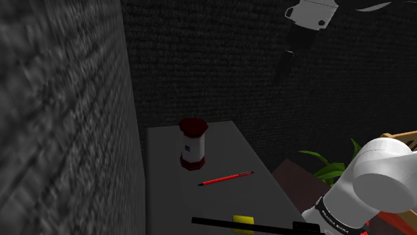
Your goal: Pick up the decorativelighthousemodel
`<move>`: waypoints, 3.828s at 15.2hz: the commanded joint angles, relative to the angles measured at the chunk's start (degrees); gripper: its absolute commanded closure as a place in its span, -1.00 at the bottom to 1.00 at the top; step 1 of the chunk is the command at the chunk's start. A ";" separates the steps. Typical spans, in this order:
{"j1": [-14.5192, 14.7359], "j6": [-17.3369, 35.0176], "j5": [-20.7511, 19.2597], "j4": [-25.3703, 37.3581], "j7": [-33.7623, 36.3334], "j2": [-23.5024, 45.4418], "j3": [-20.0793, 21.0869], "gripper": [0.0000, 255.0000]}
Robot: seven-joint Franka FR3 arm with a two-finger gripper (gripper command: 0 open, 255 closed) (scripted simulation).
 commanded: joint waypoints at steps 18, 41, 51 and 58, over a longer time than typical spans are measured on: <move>5.85 6.77 8.37 7.33 19.10 18.97 19.14 -1.00; 7.24 14.89 7.59 9.10 27.10 30.66 26.58 1.00; 7.13 9.34 7.68 13.78 26.89 29.73 25.99 1.00; 6.93 3.96 7.50 19.03 26.90 29.59 25.56 1.00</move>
